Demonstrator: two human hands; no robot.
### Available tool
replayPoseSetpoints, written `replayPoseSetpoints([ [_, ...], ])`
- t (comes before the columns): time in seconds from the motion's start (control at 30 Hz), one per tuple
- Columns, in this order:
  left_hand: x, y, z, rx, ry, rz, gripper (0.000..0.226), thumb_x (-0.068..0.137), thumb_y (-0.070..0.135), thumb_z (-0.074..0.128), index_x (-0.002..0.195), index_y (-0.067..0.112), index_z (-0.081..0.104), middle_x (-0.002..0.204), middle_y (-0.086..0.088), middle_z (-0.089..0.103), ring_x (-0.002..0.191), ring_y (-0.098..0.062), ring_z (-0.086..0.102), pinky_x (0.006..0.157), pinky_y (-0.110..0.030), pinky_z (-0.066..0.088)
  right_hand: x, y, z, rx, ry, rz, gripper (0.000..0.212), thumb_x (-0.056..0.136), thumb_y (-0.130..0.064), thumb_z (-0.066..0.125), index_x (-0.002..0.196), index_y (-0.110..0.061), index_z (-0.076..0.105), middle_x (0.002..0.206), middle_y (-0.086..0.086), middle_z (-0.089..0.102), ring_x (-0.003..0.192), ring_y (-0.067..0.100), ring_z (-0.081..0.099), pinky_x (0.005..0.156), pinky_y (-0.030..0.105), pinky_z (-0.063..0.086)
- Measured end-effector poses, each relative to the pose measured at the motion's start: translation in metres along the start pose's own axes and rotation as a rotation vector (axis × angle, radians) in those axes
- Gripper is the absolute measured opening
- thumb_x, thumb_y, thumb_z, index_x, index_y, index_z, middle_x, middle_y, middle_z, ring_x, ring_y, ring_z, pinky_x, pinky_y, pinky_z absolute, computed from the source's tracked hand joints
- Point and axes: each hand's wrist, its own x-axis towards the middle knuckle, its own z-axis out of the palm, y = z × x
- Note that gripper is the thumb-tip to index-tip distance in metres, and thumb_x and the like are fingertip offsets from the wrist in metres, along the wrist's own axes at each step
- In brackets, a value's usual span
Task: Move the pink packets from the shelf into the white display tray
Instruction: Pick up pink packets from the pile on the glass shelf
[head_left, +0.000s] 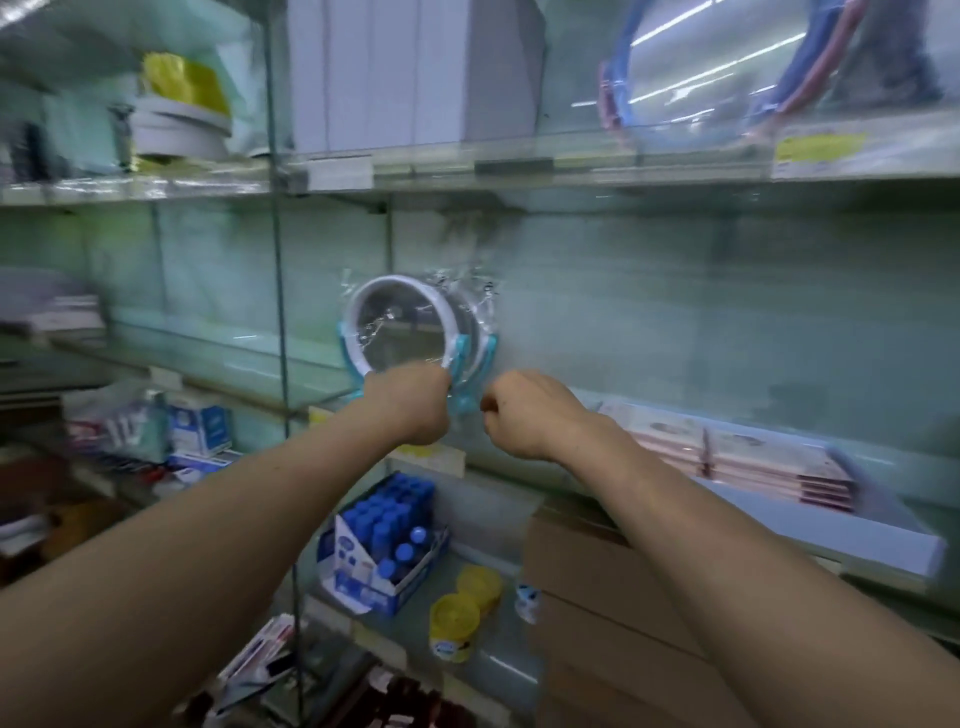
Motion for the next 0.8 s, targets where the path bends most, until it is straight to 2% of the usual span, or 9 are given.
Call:
replayPoseSetpoints([
  [0.07, -0.005, -0.027, 0.0, 0.008, -0.013, -0.027, 0.04, 0.088, 0.024, 0.054, 0.127, 0.021, 0.053, 0.13, -0.002, 0.054, 0.117, -0.025, 0.054, 0.091, -0.039, 0.043, 0.008, -0.025, 0.004, -0.006, -0.037, -0.008, 0.013, 0.089, -0.011, 0.046, 0.083, -0.007, 0.057, 0.091, 0.012, 0.061, 0.092, 0.034, 0.057, 0.062, 0.026, 0.036],
  [0.17, -0.008, -0.074, 0.001, 0.054, -0.028, -0.056, 0.043, 0.088, 0.022, 0.053, 0.131, 0.022, 0.048, 0.132, -0.003, 0.052, 0.116, -0.026, 0.054, 0.089, -0.037, 0.041, 0.023, -0.07, 0.012, -0.002, -0.066, 0.0, 0.03, 0.089, -0.008, 0.047, 0.062, -0.014, 0.035, 0.065, 0.003, 0.038, 0.075, 0.028, 0.044, 0.047, 0.028, 0.026],
  [0.23, -0.009, -0.106, 0.0, 0.071, -0.037, -0.075, 0.045, 0.088, 0.022, 0.053, 0.132, 0.022, 0.046, 0.133, -0.005, 0.049, 0.118, -0.026, 0.053, 0.093, -0.039, 0.04, 0.034, -0.101, 0.016, -0.009, -0.068, -0.024, 0.021, 0.088, -0.009, 0.048, 0.068, -0.011, 0.042, 0.073, 0.007, 0.044, 0.079, 0.029, 0.045, 0.053, 0.028, 0.03],
  [0.3, -0.011, -0.137, 0.0, 0.073, -0.043, -0.098, 0.047, 0.089, 0.026, 0.054, 0.134, 0.024, 0.045, 0.134, -0.005, 0.047, 0.12, -0.026, 0.051, 0.095, -0.04, 0.039, 0.046, -0.131, 0.022, -0.017, -0.053, -0.059, 0.011, 0.089, -0.009, 0.048, 0.09, -0.007, 0.059, 0.096, 0.014, 0.057, 0.093, 0.034, 0.054, 0.063, 0.028, 0.036],
  [0.4, -0.015, -0.183, 0.002, 0.079, -0.047, -0.12, 0.042, 0.088, 0.027, 0.054, 0.13, 0.024, 0.047, 0.13, -0.005, 0.049, 0.117, -0.026, 0.053, 0.095, -0.042, 0.039, 0.066, -0.174, 0.033, -0.025, -0.035, -0.088, 0.029, 0.09, -0.012, 0.049, 0.117, -0.007, 0.059, 0.122, 0.015, 0.058, 0.11, 0.033, 0.055, 0.073, 0.029, 0.036],
  [0.53, -0.021, -0.239, 0.002, 0.102, -0.061, -0.141, 0.041, 0.088, 0.02, 0.05, 0.129, 0.024, 0.047, 0.129, -0.006, 0.048, 0.115, -0.026, 0.054, 0.094, -0.041, 0.038, 0.094, -0.227, 0.044, -0.052, -0.04, -0.11, 0.006, 0.089, -0.009, 0.047, 0.086, -0.01, 0.053, 0.104, 0.014, 0.058, 0.096, 0.031, 0.056, 0.07, 0.028, 0.034],
  [0.6, -0.022, -0.264, 0.004, 0.121, -0.061, -0.153, 0.038, 0.088, 0.019, 0.05, 0.126, 0.022, 0.049, 0.126, -0.007, 0.048, 0.113, -0.027, 0.054, 0.095, -0.041, 0.039, 0.108, -0.25, 0.05, -0.046, -0.05, -0.105, 0.021, 0.089, -0.009, 0.047, 0.069, -0.011, 0.04, 0.09, 0.009, 0.05, 0.084, 0.028, 0.049, 0.066, 0.028, 0.033],
  [0.73, -0.015, -0.311, 0.009, 0.153, -0.052, -0.193, 0.034, 0.089, 0.02, 0.051, 0.123, 0.019, 0.049, 0.125, -0.008, 0.048, 0.113, -0.028, 0.055, 0.091, -0.039, 0.04, 0.135, -0.287, 0.062, -0.024, -0.079, -0.1, 0.021, 0.089, -0.007, 0.048, 0.07, -0.011, 0.039, 0.097, 0.011, 0.055, 0.083, 0.029, 0.048, 0.064, 0.028, 0.034],
  [0.8, -0.009, -0.332, 0.014, 0.166, -0.057, -0.218, 0.038, 0.09, 0.022, 0.052, 0.127, 0.021, 0.048, 0.127, -0.007, 0.047, 0.115, -0.028, 0.054, 0.09, -0.038, 0.04, 0.15, -0.3, 0.069, -0.039, -0.088, -0.108, 0.026, 0.088, -0.005, 0.047, 0.066, -0.012, 0.034, 0.089, 0.01, 0.05, 0.08, 0.028, 0.044, 0.063, 0.029, 0.034],
])
